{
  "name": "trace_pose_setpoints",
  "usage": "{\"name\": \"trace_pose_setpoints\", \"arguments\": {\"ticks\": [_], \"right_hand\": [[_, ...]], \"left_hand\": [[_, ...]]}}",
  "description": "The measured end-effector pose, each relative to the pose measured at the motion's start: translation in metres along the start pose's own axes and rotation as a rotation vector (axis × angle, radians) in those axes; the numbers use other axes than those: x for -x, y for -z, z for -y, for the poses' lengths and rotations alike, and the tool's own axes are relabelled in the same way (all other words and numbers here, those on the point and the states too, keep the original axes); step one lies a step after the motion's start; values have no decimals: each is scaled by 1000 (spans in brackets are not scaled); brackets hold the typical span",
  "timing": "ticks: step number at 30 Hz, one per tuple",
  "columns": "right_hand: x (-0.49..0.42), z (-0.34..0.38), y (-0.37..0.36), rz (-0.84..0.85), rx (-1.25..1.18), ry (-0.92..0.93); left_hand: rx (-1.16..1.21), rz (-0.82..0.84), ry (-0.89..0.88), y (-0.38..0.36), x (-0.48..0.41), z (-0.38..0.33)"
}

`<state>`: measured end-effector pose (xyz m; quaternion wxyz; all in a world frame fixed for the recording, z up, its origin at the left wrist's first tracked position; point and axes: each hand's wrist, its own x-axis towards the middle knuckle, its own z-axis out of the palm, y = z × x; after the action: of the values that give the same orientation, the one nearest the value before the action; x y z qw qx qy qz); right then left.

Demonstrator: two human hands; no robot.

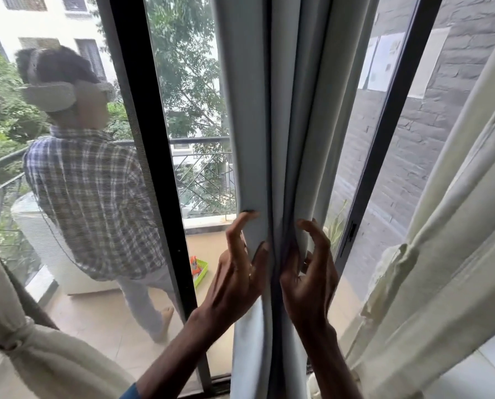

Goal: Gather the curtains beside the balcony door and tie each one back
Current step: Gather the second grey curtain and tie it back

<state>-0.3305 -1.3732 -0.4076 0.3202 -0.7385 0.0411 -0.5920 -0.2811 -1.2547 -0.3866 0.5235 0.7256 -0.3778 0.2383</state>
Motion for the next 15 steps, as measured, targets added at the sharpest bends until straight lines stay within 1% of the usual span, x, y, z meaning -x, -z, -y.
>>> {"name": "trace_pose_setpoints", "arguments": {"ticks": [2,4,9,12,15], "right_hand": [[-5,0,1,19,32,43],[-12,1,0,37,31,43],[-24,5,-6,41,-25,-77],[-26,5,-9,76,-27,-131],[-31,0,-9,110,-22,-165]], "left_hand": [[14,-31,-2,-1,-2,3],[-8,-40,-8,0,-6,3],[-47,-11,57,1,-18,6],[-117,0,15,0,-23,10],[-158,-2,30,0,-24,14]]}}
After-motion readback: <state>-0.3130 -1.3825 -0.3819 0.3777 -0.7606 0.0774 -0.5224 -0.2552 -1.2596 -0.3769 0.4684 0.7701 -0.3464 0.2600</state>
